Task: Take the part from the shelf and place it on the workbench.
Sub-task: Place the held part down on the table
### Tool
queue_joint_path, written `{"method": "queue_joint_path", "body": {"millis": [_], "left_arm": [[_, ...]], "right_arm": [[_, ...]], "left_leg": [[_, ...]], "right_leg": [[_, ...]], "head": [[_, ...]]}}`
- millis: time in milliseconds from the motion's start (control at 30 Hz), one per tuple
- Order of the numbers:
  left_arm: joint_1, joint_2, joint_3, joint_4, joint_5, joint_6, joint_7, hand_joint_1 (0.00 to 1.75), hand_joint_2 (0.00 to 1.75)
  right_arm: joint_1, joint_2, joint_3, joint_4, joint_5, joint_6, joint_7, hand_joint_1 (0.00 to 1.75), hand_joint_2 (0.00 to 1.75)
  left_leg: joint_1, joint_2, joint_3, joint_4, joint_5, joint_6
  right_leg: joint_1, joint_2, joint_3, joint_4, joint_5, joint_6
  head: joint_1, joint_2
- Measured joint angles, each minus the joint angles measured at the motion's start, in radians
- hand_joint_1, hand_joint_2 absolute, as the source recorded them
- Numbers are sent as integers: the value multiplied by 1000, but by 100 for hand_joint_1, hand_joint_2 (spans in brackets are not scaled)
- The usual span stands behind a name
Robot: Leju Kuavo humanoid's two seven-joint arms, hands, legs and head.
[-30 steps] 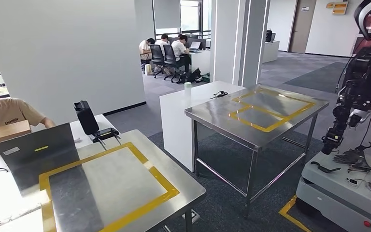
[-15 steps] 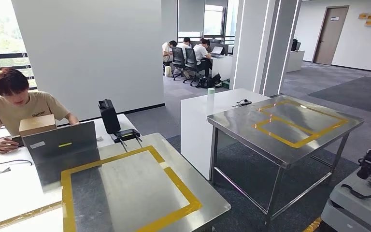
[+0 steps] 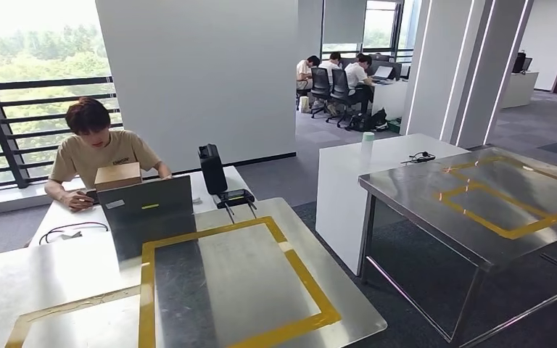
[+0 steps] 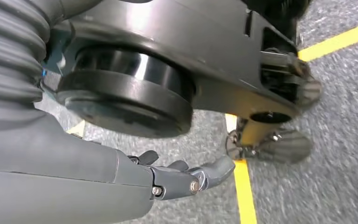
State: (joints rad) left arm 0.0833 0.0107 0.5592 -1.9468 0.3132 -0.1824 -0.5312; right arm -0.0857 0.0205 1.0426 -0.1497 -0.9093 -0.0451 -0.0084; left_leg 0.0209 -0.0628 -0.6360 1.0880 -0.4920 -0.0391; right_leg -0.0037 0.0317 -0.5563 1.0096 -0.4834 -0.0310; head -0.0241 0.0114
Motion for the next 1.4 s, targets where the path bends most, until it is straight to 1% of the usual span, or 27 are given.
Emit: {"method": "queue_joint_path", "body": {"millis": [33,67,100,133,167,200,233,267,300,333,367,400,467,533,633,700,767,800,867,967,1067,1267,1400], "left_arm": [[-2,1,-1,2,0,-2,3,175,175],[-4,2,-4,6,-2,-3,9,175,175],[-5,5,-7,12,-9,-5,21,175,175],[-5,9,-12,19,-23,-4,38,175,175],[-8,17,-18,30,-51,0,59,175,175],[-13,30,-25,46,-100,12,85,175,175],[-24,47,-31,68,-164,31,108,175,175],[-40,67,-37,100,-242,59,131,175,175],[-59,88,-42,136,-320,93,150,175,175],[-85,114,-44,187,-395,132,165,175,175],[-117,142,-45,252,-457,166,174,175,175],[-155,170,-45,324,-499,190,172,175,175],[-245,233,-44,508,-549,209,148,175,175],[-318,286,-41,667,-572,210,120,175,175],[-380,332,-40,821,-632,235,118,175,175],[-413,360,-45,912,-733,295,143,175,175],[-460,393,-58,1020,-845,352,164,175,175],[-491,409,-67,1078,-886,365,166,175,175],[-551,435,-83,1189,-936,367,158,175,175],[-630,455,-115,1324,-996,368,140,175,175],[-672,459,-160,1405,-1053,387,133,175,175],[-690,452,-240,1479,-1126,432,136,175,175],[-688,430,-300,1493,-1194,469,141,175,175]], "right_arm": [[1,0,0,0,-2,0,0,0,175],[2,0,0,0,-6,-1,0,0,175],[3,0,0,0,-13,-2,1,0,175],[4,0,0,0,-21,-5,3,0,175],[4,0,0,0,-29,-8,5,0,175],[4,0,0,0,-36,-11,8,0,175],[3,0,0,0,-40,-13,12,0,175],[2,0,0,0,-41,-14,17,0,175],[0,0,0,0,-42,-15,21,0,175],[-1,0,0,0,-42,-16,23,0,175],[-2,0,0,0,-42,-17,25,0,175],[-2,0,0,0,-42,-17,26,0,175],[-5,0,0,0,-42,-17,28,0,175],[-10,0,0,0,-42,-17,31,0,175],[-12,0,0,0,-40,-16,41,0,175],[-13,0,2,0,-34,-14,50,0,175],[-13,0,4,0,-30,-12,59,0,175],[-13,0,5,0,-28,-13,62,0,175],[-17,0,9,0,-25,-14,62,0,175],[-24,0,19,0,-21,-18,62,0,175],[-29,2,29,0,-14,-18,62,0,175],[-39,5,43,0,-10,-17,62,0,175],[-38,6,51,0,-11,-14,70,0,175]], "left_leg": [[0,29,-23,51,-29,-5],[1,47,-54,114,-63,-10],[3,53,-81,170,-85,-16],[5,55,-95,200,-90,-20],[7,58,-90,195,-77,-24],[9,60,-63,149,-48,-26],[12,63,-23,78,-16,-28],[11,65,14,15,7,-25],[9,66,40,-31,21,-19],[9,66,52,-54,25,-12],[7,65,53,-56,25,-5],[8,63,52,-57,28,-1],[7,61,51,-58,30,2],[6,62,51,-58,29,5],[5,66,51,-58,29,8],[5,68,50,-57,29,9],[5,69,50,-57,29,10],[5,69,50,-56,29,11],[4,68,49,-56,29,11],[5,69,49,-57,30,10],[5,70,50,-57,31,9],[6,71,50,-58,31,8],[6,70,50,-58,31,8]], "right_leg": [[0,-11,4,-2,-1,-4],[0,-22,6,-2,-3,-7],[0,-31,7,-2,-4,-6],[0,-39,8,-1,-6,-5],[-1,-47,8,-1,-8,-2],[-3,-52,10,1,-10,1],[-4,-56,11,4,-13,5],[-3,-60,10,8,-16,10],[-2,-62,10,12,-19,16],[0,-63,8,15,-21,20],[3,-63,7,16,-22,17],[4,-63,7,17,-21,11],[5,-62,8,14,-17,-1],[4,-61,10,9,-14,3],[4,-57,10,4,-9,11],[4,-55,9,2,-7,15],[4,-54,8,1,-7,22],[4,-55,8,1,-7,25],[4,-55,9,1,-7,28],[5,-55,9,1,-7,28],[5,-55,8,3,-6,29],[5,-52,6,4,-7,28],[5,-53,7,4,-7,28]], "head": [[-1,0],[-1,0],[-1,0],[-1,0],[-1,0],[-1,0],[-1,0],[-1,0],[-1,0],[-1,0],[0,0],[0,0],[0,0],[0,0],[0,0],[-1,0],[-1,0],[-1,0],[0,0],[0,0],[-1,0],[-1,0],[-1,0]]}}
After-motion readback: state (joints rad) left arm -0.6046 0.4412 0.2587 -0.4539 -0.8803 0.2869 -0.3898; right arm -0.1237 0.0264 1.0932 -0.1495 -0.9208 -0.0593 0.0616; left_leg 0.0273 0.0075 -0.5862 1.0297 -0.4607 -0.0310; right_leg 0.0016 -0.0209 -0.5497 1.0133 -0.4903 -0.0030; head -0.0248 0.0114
